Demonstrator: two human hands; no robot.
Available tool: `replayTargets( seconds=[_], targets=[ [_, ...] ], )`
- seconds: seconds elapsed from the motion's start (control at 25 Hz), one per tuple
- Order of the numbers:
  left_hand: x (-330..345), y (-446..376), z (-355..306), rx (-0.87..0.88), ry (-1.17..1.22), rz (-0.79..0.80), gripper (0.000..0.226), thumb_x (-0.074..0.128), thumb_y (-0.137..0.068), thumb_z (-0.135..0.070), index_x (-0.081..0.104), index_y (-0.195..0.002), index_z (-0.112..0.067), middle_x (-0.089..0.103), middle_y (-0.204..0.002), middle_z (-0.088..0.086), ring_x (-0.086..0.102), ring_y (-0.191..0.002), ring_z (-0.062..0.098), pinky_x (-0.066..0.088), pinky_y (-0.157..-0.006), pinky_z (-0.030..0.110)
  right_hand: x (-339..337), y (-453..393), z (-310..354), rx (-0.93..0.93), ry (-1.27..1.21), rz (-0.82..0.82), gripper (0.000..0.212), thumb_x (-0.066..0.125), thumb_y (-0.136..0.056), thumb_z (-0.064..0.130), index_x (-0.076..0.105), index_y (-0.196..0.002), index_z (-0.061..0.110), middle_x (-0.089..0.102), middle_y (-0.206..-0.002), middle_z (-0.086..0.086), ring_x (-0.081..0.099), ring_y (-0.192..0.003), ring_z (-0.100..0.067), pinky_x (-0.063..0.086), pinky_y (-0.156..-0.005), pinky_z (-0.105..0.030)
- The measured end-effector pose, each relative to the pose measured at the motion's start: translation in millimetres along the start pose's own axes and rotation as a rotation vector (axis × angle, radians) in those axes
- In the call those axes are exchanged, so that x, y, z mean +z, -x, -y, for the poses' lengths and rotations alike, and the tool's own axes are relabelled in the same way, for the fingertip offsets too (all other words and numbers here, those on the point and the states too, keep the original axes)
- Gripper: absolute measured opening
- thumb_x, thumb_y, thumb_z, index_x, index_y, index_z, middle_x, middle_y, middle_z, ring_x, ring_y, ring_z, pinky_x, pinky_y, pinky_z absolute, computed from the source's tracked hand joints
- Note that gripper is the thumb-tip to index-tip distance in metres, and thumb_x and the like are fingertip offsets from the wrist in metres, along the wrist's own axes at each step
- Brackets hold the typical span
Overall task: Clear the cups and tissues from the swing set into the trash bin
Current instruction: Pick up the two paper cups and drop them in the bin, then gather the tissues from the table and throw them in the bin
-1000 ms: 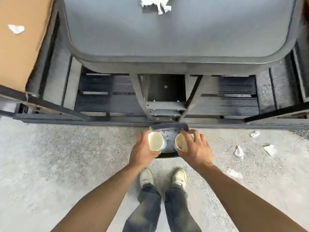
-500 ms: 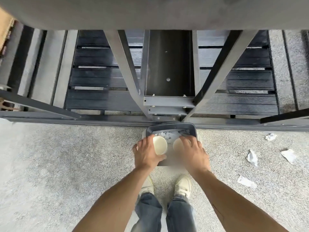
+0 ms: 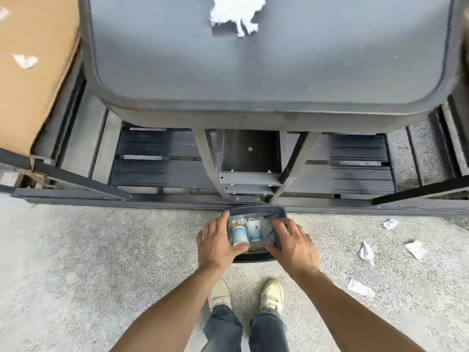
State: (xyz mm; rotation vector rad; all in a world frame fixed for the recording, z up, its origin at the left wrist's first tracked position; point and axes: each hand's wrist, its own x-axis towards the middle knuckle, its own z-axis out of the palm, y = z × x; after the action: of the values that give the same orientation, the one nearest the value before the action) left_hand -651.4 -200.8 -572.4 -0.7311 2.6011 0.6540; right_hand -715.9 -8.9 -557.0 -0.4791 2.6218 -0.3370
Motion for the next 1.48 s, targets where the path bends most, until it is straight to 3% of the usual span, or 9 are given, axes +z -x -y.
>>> replayTargets(
  seconds=[0.16,0.32,0.4,0.56,0.68,0.8,0.96,1.16,1.48],
  targets=[
    [-74.2,50.7,-32.9,0.101,0.042,-0.056,0.103,0.066,-0.066,-0.07,0.012,-0.148,-0.037,0.042,-0.138,-0.01,0.037,-0.128,0.012,0.027,-0.111,0.035,-85.0,35.1,31.1,-0.088,-0.006,-0.095,0.062,0.058,-0.085,0.049,0.037,-0.14,0.031,0.046,-0.136,0.008,0.05,-0.119,-0.017,0.045,-0.097,-0.036],
    [-160.3,102.6,-74.8,0.222,0.057,-0.145,0.094,0.055,-0.072,-0.075,0.012,-0.148,-0.041,0.028,-0.148,-0.017,0.027,-0.134,0.007,0.02,-0.111,0.028,-172.8,66.1,62.5,-0.201,0.034,-0.275,0.05,0.052,-0.074,0.058,0.053,-0.118,0.033,0.061,-0.107,0.012,0.064,-0.091,-0.015,0.055,-0.072,-0.032],
    [-194.5,123.7,-90.6,0.253,0.087,-0.208,0.087,0.054,-0.074,-0.073,0.017,-0.146,-0.042,0.029,-0.147,-0.018,0.029,-0.134,0.006,0.022,-0.108,0.025,-213.9,79.8,74.5,-0.254,0.013,-0.335,0.051,0.054,-0.07,0.06,0.054,-0.114,0.035,0.062,-0.103,0.015,0.063,-0.088,-0.012,0.054,-0.065,-0.029],
    [-261.9,154.0,-121.4,0.315,0.235,-0.34,0.074,0.051,-0.074,-0.073,0.033,-0.139,-0.044,0.036,-0.135,-0.026,0.037,-0.13,0.003,0.031,-0.103,0.022,-301.3,97.5,87.3,-0.323,0.02,-0.489,0.051,0.053,-0.073,0.062,0.054,-0.118,0.038,0.062,-0.109,0.019,0.062,-0.094,-0.008,0.052,-0.07,-0.025],
    [-306.1,161.6,-140.1,0.371,0.278,-0.408,0.063,0.056,-0.076,-0.069,0.043,-0.132,-0.044,0.04,-0.127,-0.034,0.04,-0.123,-0.006,0.037,-0.098,0.019,-355.9,95.5,85.7,-0.336,0.079,-0.562,0.049,0.05,-0.08,0.061,0.054,-0.122,0.035,0.061,-0.114,0.016,0.061,-0.101,-0.012,0.051,-0.079,-0.031],
    [-350.7,158.7,-154.1,0.404,0.268,-0.514,0.062,0.058,-0.078,-0.067,0.043,-0.133,-0.042,0.044,-0.131,-0.028,0.041,-0.123,-0.003,0.038,-0.102,0.026,-397.3,89.1,81.9,-0.336,0.128,-0.601,0.053,0.051,-0.084,0.06,0.052,-0.129,0.032,0.058,-0.125,0.011,0.056,-0.114,-0.017,0.048,-0.088,-0.036],
    [-400.1,144.9,-164.6,0.441,0.203,-0.599,0.068,0.057,-0.079,-0.066,0.039,-0.139,-0.038,0.043,-0.139,-0.019,0.039,-0.129,0.005,0.034,-0.107,0.035,-430.2,81.7,79.6,-0.344,0.175,-0.652,0.056,0.045,-0.084,0.063,0.049,-0.132,0.032,0.054,-0.131,0.008,0.048,-0.125,-0.018,0.043,-0.094,-0.038],
    [-437.5,120.7,-168.6,0.454,0.126,-0.648,0.071,0.056,-0.08,-0.066,0.038,-0.141,-0.035,0.041,-0.141,-0.016,0.035,-0.132,0.008,0.027,-0.11,0.036,-452.3,63.6,85.8,-0.312,0.198,-0.671,0.064,0.037,-0.085,0.07,0.038,-0.138,0.036,0.044,-0.144,0.005,0.033,-0.138,-0.02,0.034,-0.106,-0.042],
    [-500.2,25.1,-171.5,0.543,0.139,-0.704,0.072,0.052,-0.076,-0.071,0.043,-0.137,-0.034,0.045,-0.137,-0.015,0.039,-0.13,0.008,0.031,-0.105,0.036,-503.9,-9.0,125.9,-0.279,0.169,-0.721,0.066,0.037,-0.085,0.07,0.035,-0.141,0.036,0.038,-0.149,0.003,0.025,-0.142,-0.022,0.027,-0.11,-0.044]
  ],
)
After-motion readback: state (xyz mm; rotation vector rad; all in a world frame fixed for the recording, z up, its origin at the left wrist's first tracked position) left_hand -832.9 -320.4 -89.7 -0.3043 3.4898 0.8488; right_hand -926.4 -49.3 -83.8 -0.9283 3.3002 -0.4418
